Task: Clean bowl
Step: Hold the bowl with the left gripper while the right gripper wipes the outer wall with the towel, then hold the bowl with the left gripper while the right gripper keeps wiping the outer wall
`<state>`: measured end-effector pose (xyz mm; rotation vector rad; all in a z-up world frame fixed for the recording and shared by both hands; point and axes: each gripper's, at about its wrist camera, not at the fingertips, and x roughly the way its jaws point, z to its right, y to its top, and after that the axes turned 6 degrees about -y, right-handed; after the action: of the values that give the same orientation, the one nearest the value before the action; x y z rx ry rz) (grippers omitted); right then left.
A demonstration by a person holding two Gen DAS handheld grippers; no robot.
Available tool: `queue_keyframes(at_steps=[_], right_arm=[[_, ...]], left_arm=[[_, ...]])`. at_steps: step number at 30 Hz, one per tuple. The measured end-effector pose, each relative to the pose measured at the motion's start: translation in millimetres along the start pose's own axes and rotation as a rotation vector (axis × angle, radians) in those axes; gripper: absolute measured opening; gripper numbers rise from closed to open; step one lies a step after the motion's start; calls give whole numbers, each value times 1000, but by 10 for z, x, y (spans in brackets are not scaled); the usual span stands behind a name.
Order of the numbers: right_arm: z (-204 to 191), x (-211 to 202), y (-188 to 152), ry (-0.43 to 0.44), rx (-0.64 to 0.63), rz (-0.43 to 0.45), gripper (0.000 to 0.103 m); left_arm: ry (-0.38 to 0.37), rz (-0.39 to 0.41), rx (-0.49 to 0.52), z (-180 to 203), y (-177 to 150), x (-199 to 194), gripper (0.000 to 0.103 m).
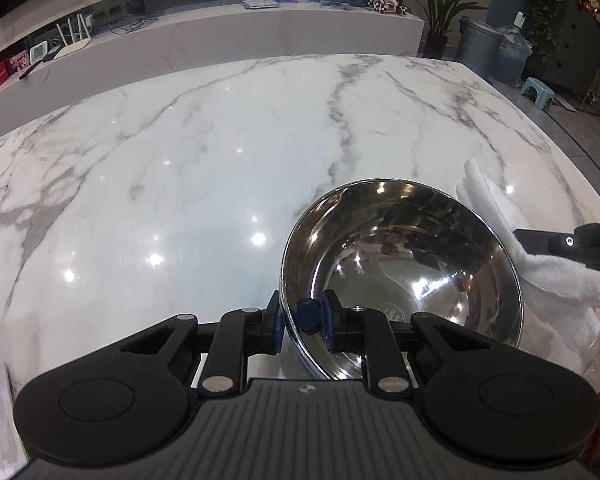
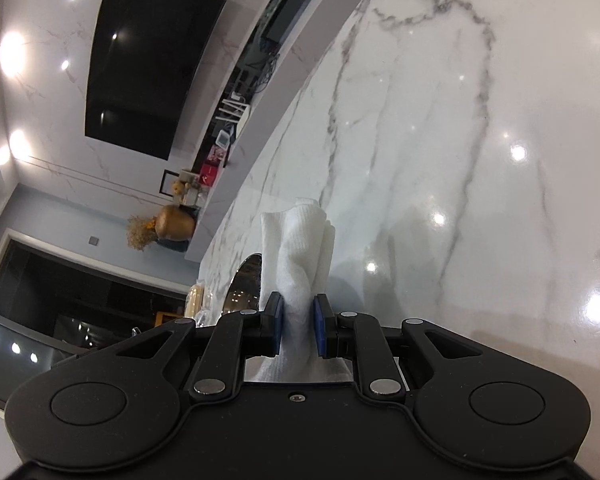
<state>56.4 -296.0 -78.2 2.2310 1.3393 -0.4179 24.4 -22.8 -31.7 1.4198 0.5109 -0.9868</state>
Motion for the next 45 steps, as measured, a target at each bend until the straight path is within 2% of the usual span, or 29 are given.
queue_keyframes(at_steps=[18,20,24,29,33,35,40,45], right_arm=[[-4,246,-181,-178,-84,-102,15],[-26,247,-189,-186,-95,-98,15],[-53,247,-207,-187,-99,-98,15],[-77,242,-198,-187,-103,-100,15],[-86,229,-197,-192,-111,-100,15],[-92,210,-185,-196,-110,-89,15],[-75,66,-108,-154,-76,-11,15],[-70,-45,-69,-72,-48,39,15]], left_arm=[[-7,-7,-21,10,-9,-11,21],[-8,-13,-30,4,-18,-16,24],[-36,-44,-93,-18,-74,-52,40],[-54,-55,-91,8,-106,-111,40],[-36,-42,-74,-4,-99,-131,25],[-31,-38,-74,-29,-98,-133,23],[-7,-11,-60,-74,-68,-150,11],[-15,9,-80,-134,-30,-173,9]])
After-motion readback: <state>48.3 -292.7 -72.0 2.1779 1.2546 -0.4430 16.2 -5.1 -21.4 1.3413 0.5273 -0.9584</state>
